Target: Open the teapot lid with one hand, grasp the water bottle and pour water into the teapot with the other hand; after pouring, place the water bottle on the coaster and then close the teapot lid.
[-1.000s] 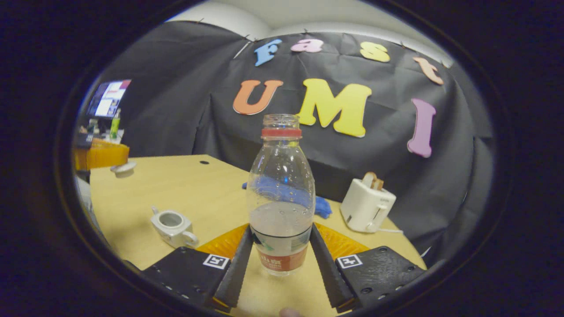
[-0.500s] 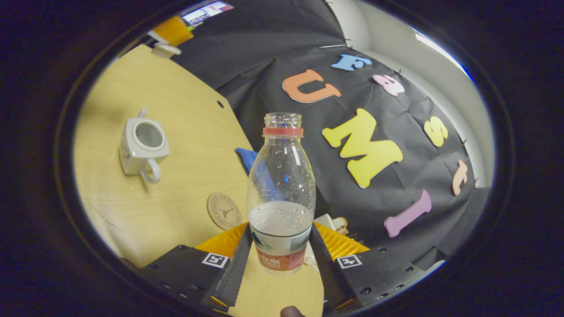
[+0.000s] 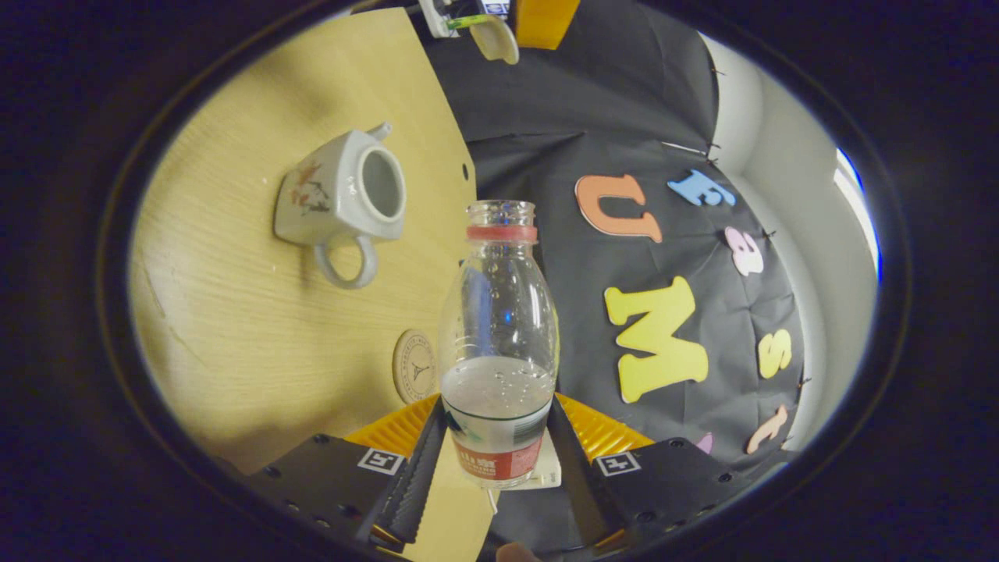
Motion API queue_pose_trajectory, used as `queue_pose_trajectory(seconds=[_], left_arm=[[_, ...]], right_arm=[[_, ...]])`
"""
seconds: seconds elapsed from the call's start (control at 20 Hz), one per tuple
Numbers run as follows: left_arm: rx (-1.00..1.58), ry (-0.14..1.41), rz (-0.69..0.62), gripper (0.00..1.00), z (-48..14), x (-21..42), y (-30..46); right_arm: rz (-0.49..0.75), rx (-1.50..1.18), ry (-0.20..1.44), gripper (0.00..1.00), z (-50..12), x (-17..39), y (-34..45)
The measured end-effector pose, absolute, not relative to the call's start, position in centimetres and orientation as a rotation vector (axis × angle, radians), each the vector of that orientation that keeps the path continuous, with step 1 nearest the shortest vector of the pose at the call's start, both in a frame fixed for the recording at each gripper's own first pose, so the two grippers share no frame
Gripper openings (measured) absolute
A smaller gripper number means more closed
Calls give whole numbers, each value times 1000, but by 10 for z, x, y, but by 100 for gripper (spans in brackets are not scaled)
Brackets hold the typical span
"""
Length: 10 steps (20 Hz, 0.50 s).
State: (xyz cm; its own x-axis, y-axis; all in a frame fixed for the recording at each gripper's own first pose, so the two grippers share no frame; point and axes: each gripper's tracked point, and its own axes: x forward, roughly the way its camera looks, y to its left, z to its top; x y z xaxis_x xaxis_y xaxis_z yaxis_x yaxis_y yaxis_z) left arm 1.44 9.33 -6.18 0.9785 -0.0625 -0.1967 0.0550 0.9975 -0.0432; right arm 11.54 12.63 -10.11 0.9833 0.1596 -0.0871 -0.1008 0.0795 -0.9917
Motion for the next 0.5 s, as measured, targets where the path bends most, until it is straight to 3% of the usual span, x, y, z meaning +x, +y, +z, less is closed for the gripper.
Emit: queue_pose_trajectory(seconds=[0.5], left_arm=[[-48, 217, -41, 3, -67, 15, 107]], right_arm=[[181, -1713, -142, 74, -97, 114, 143]])
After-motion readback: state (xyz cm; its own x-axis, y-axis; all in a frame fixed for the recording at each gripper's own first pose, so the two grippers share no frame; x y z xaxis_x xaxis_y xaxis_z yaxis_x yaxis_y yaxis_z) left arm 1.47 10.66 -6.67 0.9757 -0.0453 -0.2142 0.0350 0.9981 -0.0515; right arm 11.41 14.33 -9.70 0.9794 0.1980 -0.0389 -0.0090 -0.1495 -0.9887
